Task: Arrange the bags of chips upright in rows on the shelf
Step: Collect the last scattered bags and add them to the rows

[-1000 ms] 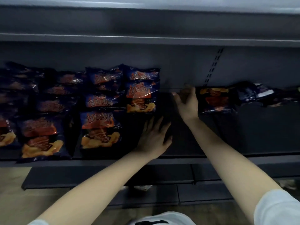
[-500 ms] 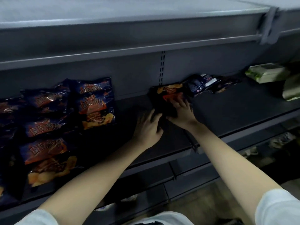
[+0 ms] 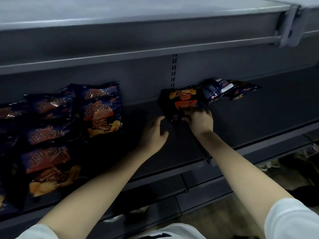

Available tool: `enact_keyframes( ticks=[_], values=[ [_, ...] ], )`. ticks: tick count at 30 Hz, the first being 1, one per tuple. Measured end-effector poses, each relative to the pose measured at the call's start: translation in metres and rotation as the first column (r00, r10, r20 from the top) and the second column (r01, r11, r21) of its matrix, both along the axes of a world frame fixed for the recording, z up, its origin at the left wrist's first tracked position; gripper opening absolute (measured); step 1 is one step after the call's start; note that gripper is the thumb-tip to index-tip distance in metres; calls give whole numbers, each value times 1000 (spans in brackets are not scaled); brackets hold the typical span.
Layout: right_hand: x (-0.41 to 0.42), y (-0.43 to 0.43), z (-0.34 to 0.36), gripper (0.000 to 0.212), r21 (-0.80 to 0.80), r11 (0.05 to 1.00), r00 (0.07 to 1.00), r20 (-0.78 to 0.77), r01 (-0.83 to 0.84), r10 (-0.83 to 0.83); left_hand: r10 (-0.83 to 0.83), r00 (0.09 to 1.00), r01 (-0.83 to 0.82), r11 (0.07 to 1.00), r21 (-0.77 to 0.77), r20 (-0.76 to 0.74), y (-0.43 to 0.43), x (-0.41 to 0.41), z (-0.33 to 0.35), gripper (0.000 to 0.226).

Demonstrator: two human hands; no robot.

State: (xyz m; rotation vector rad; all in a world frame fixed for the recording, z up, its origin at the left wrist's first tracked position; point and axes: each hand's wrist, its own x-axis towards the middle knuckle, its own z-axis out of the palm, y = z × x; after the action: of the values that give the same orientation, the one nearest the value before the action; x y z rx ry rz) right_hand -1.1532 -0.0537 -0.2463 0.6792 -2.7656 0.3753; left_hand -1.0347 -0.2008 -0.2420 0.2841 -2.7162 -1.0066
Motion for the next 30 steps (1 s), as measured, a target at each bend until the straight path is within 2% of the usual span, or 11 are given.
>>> enact_keyframes(
  ticks=[5,8,10,18,22,24,27,30],
  values=[
    [7,-8,3,27,35,999,1000,-27,1,0,117,993,-119,969,215,20,-15,1,5,51],
    [19,-7,0,26,5,993,992,-55,-115,115,158,986,-163,917,365,42,-22,-1,11,53],
    [30,-9,-6,25,-26,973,966,-130,-230,225,177,983,-180,889,421,47,-27,-4,15,57],
    [86,-14,-7,31,-140,860,862,-225,-490,454,241,962,-275,831,484,132,-37,-4,18,69],
    [98,-16,-7,31,-191,850,868,-188,-492,460,199,975,-221,804,553,99,-34,1,16,50],
    [101,-13,-7,30,-212,842,867,-172,-497,468,200,974,-227,794,564,111,-37,6,14,50],
    [104,-10,-4,32,-231,819,851,-156,-525,501,171,983,-181,824,537,68,-41,15,19,40],
    [104,-12,10,48,-304,790,847,-205,-532,491,157,987,-152,881,448,27,-48,21,31,44]
  ],
)
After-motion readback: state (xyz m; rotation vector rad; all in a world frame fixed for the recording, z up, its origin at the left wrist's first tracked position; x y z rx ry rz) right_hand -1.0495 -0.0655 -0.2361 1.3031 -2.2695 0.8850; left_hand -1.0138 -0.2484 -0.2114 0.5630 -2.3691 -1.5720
